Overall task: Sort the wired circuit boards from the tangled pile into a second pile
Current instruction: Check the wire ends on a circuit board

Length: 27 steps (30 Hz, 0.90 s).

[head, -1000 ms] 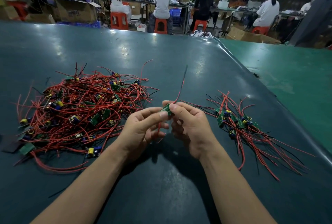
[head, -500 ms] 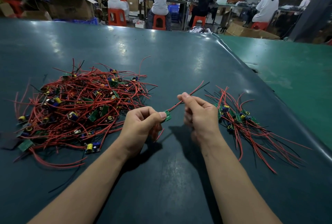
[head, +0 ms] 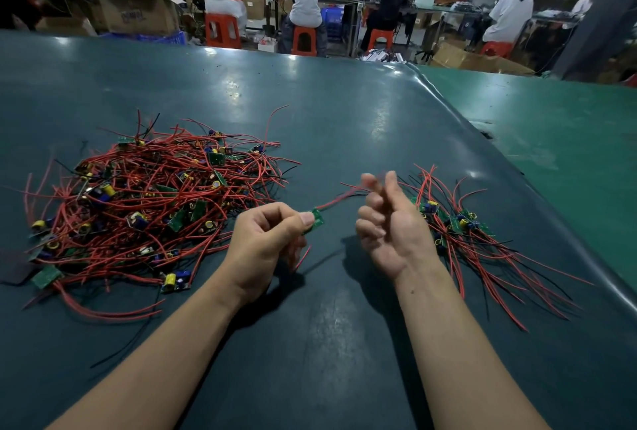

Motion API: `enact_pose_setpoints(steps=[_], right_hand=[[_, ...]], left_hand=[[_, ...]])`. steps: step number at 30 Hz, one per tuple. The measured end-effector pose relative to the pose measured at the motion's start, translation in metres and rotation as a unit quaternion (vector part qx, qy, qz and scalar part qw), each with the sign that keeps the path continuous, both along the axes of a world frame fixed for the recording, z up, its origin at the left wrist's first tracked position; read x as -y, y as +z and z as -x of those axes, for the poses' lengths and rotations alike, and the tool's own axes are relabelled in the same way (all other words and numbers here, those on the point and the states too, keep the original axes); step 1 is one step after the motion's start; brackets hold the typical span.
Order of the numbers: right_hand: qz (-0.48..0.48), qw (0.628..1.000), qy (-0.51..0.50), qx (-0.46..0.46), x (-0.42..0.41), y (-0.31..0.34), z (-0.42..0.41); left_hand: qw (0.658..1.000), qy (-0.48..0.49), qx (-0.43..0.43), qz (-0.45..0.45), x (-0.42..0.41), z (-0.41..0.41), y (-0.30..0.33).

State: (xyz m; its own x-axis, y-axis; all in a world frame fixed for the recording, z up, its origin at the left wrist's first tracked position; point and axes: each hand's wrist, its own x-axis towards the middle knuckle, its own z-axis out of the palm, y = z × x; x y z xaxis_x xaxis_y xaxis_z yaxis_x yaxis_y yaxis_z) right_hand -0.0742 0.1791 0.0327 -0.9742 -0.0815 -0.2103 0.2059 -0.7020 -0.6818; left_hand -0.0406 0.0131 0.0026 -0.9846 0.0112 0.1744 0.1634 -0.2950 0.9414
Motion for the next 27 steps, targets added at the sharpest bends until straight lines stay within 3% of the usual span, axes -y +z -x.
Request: enact_pose_setpoints(steps=[4, 8, 11, 15, 22, 24, 27], right_hand=[[-0.195, 0.974, 0.096, -0.068, 0.016, -0.005, -0.012], [-0.2, 0.97, 0.107, -0.085, 0.022, -0.006, -0.013], [-0.185, 0.979, 0.035, -0.072, 0.015, -0.004, -0.007], [-0.093, 0.992, -0.08, -0.024, -0.002, -0.002, 0.003], [-0.035, 0.977, -0.211, 0.008, -0.004, -0.007, 0.008], [-0.031, 0.978, -0.206, 0.018, -0.003, -0.008, 0.007], [-0.177, 0.981, -0.073, -0.042, 0.007, -0.008, -0.001]], left_hand=[[1.0, 0.022, 0.002, -0.013, 0.001, 0.002, -0.002], [1.0, 0.006, -0.003, 0.002, -0.001, 0.001, -0.002], [1.0, -0.001, -0.009, 0.023, -0.001, 0.0, -0.001], [0.999, -0.022, -0.016, 0.035, -0.002, -0.003, -0.001], [0.999, -0.01, -0.045, 0.026, -0.001, -0.006, 0.002], [0.999, 0.014, -0.043, -0.027, 0.002, -0.005, 0.005], [0.994, 0.073, -0.05, -0.064, 0.002, -0.002, 0.009]])
